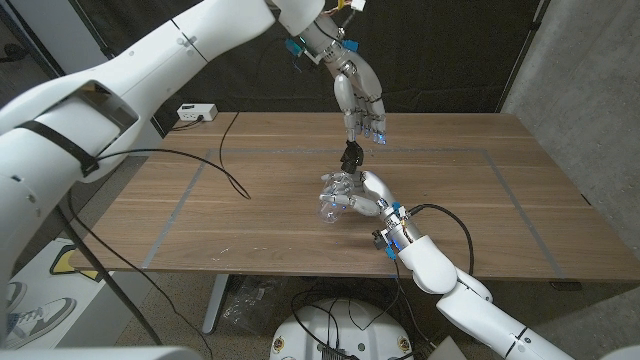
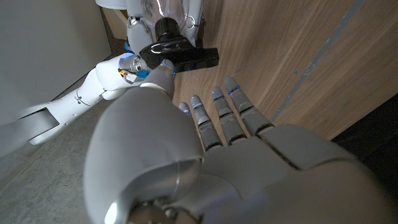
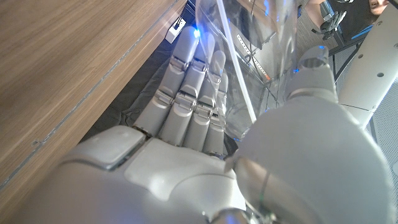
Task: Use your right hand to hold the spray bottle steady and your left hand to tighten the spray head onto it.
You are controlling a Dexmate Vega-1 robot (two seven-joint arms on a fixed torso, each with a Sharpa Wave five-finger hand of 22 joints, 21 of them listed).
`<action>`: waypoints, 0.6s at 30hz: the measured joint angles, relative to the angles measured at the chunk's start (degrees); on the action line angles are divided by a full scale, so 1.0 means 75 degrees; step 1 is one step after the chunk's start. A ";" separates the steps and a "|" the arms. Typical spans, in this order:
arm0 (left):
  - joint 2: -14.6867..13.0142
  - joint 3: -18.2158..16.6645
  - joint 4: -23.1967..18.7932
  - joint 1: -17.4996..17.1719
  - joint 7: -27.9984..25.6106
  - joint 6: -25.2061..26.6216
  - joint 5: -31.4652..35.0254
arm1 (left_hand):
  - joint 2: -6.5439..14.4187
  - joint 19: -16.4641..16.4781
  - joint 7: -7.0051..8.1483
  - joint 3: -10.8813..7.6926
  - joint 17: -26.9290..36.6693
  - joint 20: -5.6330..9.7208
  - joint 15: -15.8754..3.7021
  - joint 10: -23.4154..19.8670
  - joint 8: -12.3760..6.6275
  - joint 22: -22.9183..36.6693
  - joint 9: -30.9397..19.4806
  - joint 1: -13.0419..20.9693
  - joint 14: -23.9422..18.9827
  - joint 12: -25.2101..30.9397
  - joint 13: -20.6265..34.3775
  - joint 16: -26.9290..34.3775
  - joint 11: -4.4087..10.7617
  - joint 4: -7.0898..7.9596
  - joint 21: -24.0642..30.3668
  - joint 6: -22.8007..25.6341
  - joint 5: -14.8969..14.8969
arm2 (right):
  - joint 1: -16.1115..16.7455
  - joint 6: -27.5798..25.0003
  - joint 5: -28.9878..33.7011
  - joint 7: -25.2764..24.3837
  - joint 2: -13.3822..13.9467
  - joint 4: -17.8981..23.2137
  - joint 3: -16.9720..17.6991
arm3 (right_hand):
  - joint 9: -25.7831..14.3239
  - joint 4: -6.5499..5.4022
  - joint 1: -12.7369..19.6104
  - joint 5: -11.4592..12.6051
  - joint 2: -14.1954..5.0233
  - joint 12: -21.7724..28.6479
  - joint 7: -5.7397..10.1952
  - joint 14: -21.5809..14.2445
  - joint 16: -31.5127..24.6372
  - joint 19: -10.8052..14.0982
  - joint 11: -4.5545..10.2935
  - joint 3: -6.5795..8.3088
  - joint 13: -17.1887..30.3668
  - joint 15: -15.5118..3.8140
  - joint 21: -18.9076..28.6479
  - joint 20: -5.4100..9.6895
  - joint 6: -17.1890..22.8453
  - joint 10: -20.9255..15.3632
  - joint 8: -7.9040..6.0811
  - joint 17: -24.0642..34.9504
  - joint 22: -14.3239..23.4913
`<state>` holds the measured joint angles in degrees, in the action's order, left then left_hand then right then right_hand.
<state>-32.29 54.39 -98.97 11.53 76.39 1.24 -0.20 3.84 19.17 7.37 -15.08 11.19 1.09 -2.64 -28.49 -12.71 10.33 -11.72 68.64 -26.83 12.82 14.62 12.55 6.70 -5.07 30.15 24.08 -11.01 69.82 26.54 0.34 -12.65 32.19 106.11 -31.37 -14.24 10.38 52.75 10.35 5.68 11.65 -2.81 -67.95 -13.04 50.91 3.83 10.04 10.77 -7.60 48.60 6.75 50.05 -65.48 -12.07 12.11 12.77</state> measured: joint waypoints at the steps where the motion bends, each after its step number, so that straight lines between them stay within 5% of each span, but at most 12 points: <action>1: 0.0029 0.0001 0.0056 0.0004 0.0009 -0.0024 -0.0028 | -0.0016 0.0024 0.0000 0.0009 0.0000 -0.0023 -0.0018 -0.0059 0.0000 0.0019 0.0000 -0.0020 -0.0042 0.0000 0.0000 0.0030 0.0006 -0.0009 0.0000 0.0057 0.0000 | 0.0001 0.0000 -0.0005 0.0007 -0.0001 0.0000 0.0003 | 0.0000 0.0000 0.0000 0.0000 0.0000 0.0000 0.0000 0.0000 0.0001 0.0000 0.0000 0.0000 0.0002 0.0000 0.0000 0.0000 0.0000 0.0000 0.0002 0.0000 0.0000; 10: 0.0173 0.0035 0.0394 0.0068 0.0206 -0.0236 -0.0310 | -0.0036 0.0258 0.0001 0.0041 0.0001 -0.0117 -0.0016 -0.0378 -0.0151 0.0033 0.0000 -0.0141 -0.0474 0.0102 -0.0035 0.0120 -0.0048 0.0023 0.0118 0.0577 0.0000 | 0.0001 -0.0019 -0.0079 0.0057 -0.0002 0.0001 0.0047 | 0.0000 -0.0007 0.0000 0.0000 0.0000 -0.0002 0.0001 0.0000 0.0008 0.0000 0.0000 -0.0007 0.0005 0.0000 0.0050 0.0000 -0.0001 0.0000 0.0013 -0.0003 0.0000; 18: 0.0201 0.0048 0.0501 0.0080 0.0253 -0.0317 -0.0412 | 0.0070 0.0436 0.0060 -0.0047 0.0002 -0.0021 -0.0059 -0.0839 -0.0400 0.0033 0.0010 -0.0034 -0.0791 0.0184 -0.0106 0.0164 0.0142 -0.0063 0.0165 0.1460 0.0000 | -0.0006 -0.0039 -0.0126 0.0076 0.0001 0.0002 0.0065 | 0.0000 0.0005 0.0000 0.0000 0.0000 -0.0009 0.0002 0.0000 0.0012 -0.0043 0.0000 0.0005 0.0005 0.0000 0.0110 -0.0013 -0.0002 0.0000 0.0014 0.0004 0.0001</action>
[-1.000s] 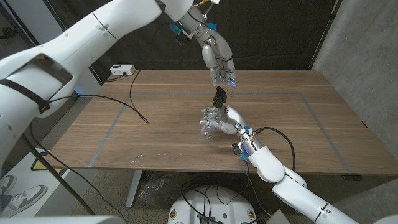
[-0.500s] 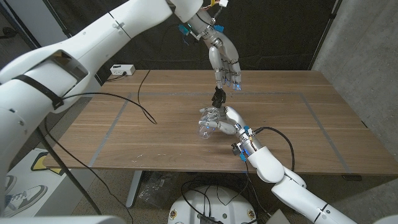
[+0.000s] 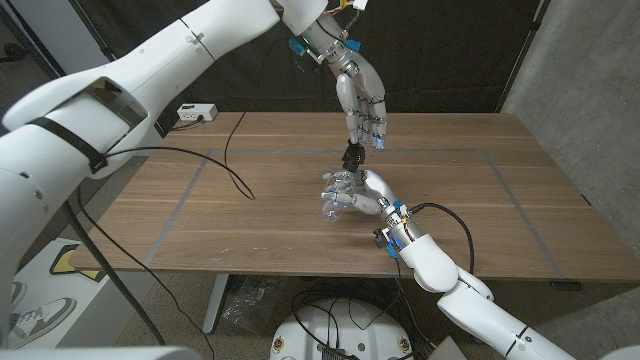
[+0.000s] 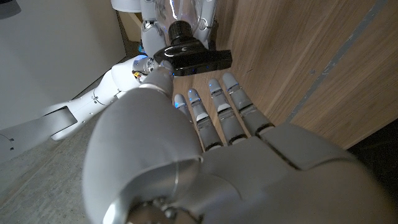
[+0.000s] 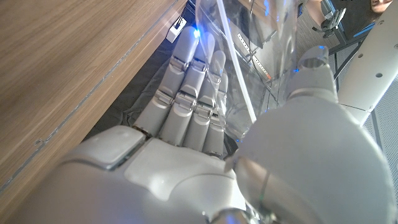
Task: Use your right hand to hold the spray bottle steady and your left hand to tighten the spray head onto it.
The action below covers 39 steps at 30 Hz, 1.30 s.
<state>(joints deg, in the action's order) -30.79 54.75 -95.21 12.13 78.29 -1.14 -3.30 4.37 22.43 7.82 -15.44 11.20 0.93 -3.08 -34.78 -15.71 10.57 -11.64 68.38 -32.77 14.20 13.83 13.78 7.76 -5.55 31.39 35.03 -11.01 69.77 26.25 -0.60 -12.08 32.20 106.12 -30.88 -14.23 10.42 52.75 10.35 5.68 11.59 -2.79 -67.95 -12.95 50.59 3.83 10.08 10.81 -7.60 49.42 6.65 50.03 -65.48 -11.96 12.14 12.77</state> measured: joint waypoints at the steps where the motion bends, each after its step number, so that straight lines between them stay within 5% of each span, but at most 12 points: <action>1: -0.0006 -0.0013 0.0001 -0.0012 -0.0032 -0.0056 -0.0035 | 0.0010 0.0016 0.0004 -0.0010 0.0000 0.0016 -0.0007 -0.0045 0.0000 0.0000 0.0017 0.0011 -0.0048 0.0000 0.0000 0.0000 0.0043 -0.0010 0.0002 0.0089 0.0000 | -0.0001 0.0000 -0.0001 0.0000 0.0000 -0.0001 0.0002 | 0.0000 0.0000 0.0000 0.0000 0.0000 -0.0013 0.0000 0.0000 0.0000 -0.0012 0.0000 0.0000 0.0000 0.0000 0.0001 -0.0013 0.0000 0.0000 0.0001 0.0000 0.0000; 39: 0.0028 0.0072 0.0143 -0.0119 -0.0207 -0.0182 0.0323 | 0.0211 0.0326 -0.0129 -0.0201 0.0001 0.0162 -0.0064 -0.0762 -0.0255 -0.0002 0.0062 0.0315 -0.0647 0.0037 -0.0070 0.0028 0.0173 -0.0242 0.0168 0.1528 0.0057 | -0.0107 0.0118 0.0130 -0.0172 -0.0253 -0.0168 -0.0016 | 0.0000 0.0009 0.0000 0.0000 0.0000 0.0006 0.0004 0.0000 -0.0028 -0.0069 0.0014 0.0009 0.0001 0.0000 0.0206 -0.0016 -0.0004 0.0014 -0.0018 0.0015 -0.0072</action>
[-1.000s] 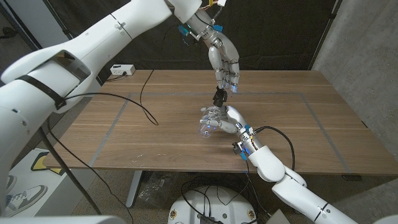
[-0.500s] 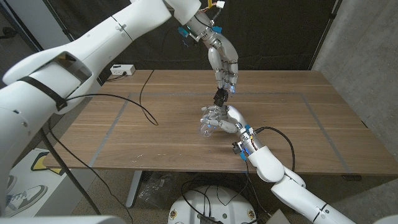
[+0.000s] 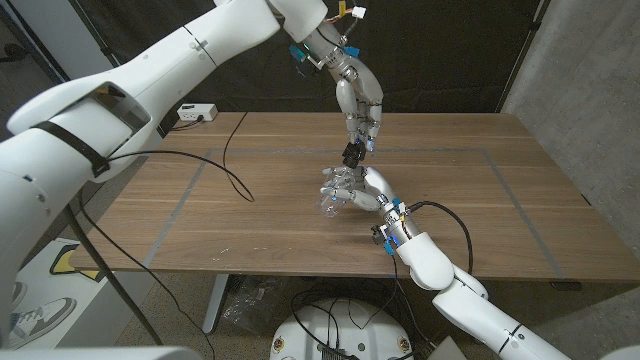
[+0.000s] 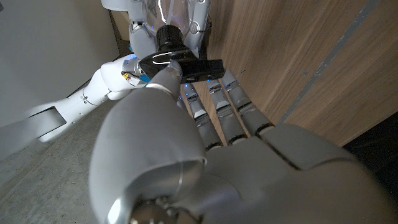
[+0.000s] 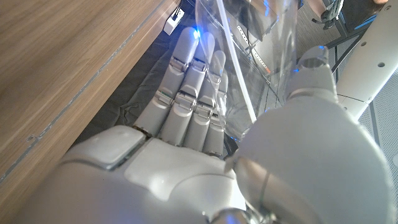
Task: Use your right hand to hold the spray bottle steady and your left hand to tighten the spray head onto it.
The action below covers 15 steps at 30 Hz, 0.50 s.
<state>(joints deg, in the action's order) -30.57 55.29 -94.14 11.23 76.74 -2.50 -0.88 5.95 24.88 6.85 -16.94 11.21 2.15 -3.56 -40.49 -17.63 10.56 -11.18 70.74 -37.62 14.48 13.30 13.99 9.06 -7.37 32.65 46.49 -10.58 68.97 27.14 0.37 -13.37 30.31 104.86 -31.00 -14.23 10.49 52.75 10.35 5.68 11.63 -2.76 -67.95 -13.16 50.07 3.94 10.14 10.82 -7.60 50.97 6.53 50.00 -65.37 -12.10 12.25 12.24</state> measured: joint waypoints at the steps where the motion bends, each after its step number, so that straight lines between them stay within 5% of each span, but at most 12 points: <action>1: 0.0006 0.0008 0.0002 0.0000 0.0000 0.0004 0.0012 | 0.0018 0.0017 -0.0012 -0.0025 0.0000 0.0016 0.0009 -0.0079 0.0000 0.0000 0.0000 0.0018 -0.0041 0.0008 -0.0009 0.0000 0.0008 -0.0024 0.0000 0.0051 0.0000 | -0.0001 -0.0006 0.0004 -0.0004 -0.0002 0.0000 0.0000 | 0.0000 0.0000 0.0000 0.0000 0.0000 0.0000 0.0000 0.0000 0.0000 0.0000 0.0000 0.0000 0.0000 0.0000 0.0013 0.0000 0.0000 0.0000 0.0000 -0.0002 0.0000; 7: 0.0089 0.0037 0.0134 -0.0002 -0.0029 -0.0048 0.0033 | 0.0009 0.0377 0.0012 -0.0270 -0.0039 0.0074 -0.0095 -0.0877 -0.0135 0.0000 0.0040 0.0286 -0.0797 0.0135 -0.0080 0.0114 0.0260 -0.0178 0.0209 0.0812 0.0033 | -0.0004 -0.0040 0.0032 -0.0027 -0.0006 0.0020 0.0008 | 0.0000 -0.0001 0.0000 0.0000 0.0000 -0.0021 -0.0004 0.0000 0.0001 -0.0025 0.0000 -0.0001 0.0000 0.0000 0.0045 -0.0026 0.0005 0.0000 0.0000 -0.0005 0.0000; 15: 0.0214 0.0040 0.0446 -0.0068 -0.0139 -0.0254 -0.0042 | 0.0004 0.0478 0.0038 -0.0812 -0.0050 0.0069 -0.0386 -0.1880 -0.0249 0.0034 0.0099 0.0813 -0.1631 0.0138 -0.0177 0.0112 0.0304 -0.0299 0.0423 0.1818 0.0064 | -0.0003 -0.0083 0.0040 -0.0044 -0.0006 0.0052 0.0023 | 0.0000 -0.0001 0.0000 0.0000 0.0000 0.0009 -0.0008 0.0000 -0.0030 -0.0043 -0.0001 -0.0001 -0.0001 0.0000 0.0105 -0.0009 0.0008 -0.0001 0.0001 0.0021 0.0001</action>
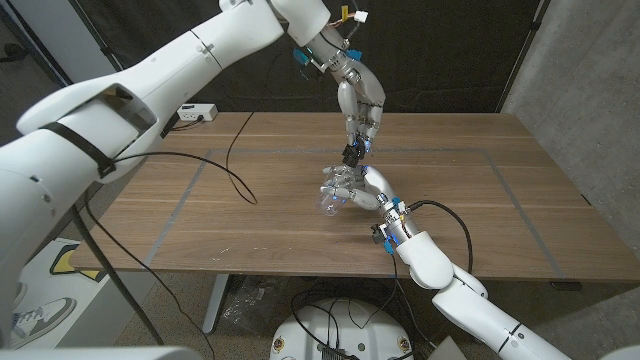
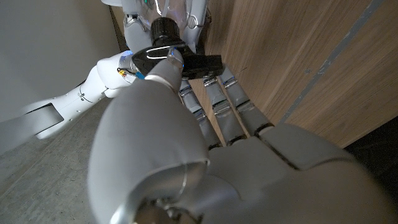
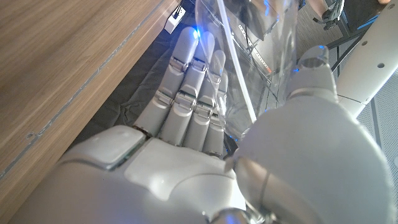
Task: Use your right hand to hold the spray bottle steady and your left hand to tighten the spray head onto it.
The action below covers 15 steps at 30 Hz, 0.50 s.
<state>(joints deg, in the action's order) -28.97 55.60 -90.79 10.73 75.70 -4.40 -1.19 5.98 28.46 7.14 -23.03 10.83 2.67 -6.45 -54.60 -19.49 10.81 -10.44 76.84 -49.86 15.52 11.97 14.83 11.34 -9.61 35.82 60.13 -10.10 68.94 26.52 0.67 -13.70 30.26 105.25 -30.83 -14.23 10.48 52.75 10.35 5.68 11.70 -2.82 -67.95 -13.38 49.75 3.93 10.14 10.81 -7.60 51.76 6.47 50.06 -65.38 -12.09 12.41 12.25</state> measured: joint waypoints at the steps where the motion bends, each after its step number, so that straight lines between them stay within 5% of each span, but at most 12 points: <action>1: 0.0016 -0.0005 0.0044 -0.0012 -0.0024 -0.0032 -0.0014 | 0.0000 0.0000 0.0015 -0.0024 0.0000 0.0000 -0.0011 -0.0085 -0.0018 0.0000 0.0013 0.0000 -0.0070 0.0000 0.0000 0.0000 -0.0002 -0.0004 0.0008 0.0041 -0.0016 | 0.0001 -0.0001 -0.0009 0.0000 0.0000 0.0000 0.0001 | 0.0000 0.0000 0.0000 0.0000 0.0000 0.0000 0.0000 0.0000 0.0000 -0.0012 0.0000 0.0000 0.0000 0.0000 0.0001 0.0011 0.0000 0.0000 0.0000 0.0000 0.0001; 15: 0.0321 -0.0201 0.0960 -0.0283 -0.0207 -0.0680 -0.0296 | -0.0040 0.0164 0.0040 -0.0150 0.0031 -0.0001 -0.0168 -0.0568 -0.0060 -0.0022 0.0030 0.0040 -0.0604 -0.0007 0.0015 -0.0055 0.0001 -0.0024 0.0170 0.0175 -0.0030 | -0.0001 0.0076 -0.0150 0.0056 0.0019 0.0001 0.0018 | 0.0000 -0.0001 0.0000 0.0000 0.0000 0.0000 0.0001 -0.0031 -0.0007 -0.0052 0.0000 -0.0001 0.0005 0.0012 0.0089 -0.0028 -0.0003 -0.0032 0.0028 -0.0002 -0.0036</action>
<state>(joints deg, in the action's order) -26.56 54.09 -83.59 8.60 74.15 -9.50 -3.41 5.67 29.69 7.44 -24.16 11.07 2.66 -7.71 -58.86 -19.94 10.65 -10.21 77.15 -54.39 15.47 12.09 14.42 11.35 -9.79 37.09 61.44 -10.33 68.94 27.09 -0.45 -13.28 30.41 105.26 -30.69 -14.23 10.47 52.75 10.35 5.68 11.70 -2.82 -68.18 -13.43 49.36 3.93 10.13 10.85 -7.50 52.42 6.26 50.03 -65.62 -11.88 12.40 11.97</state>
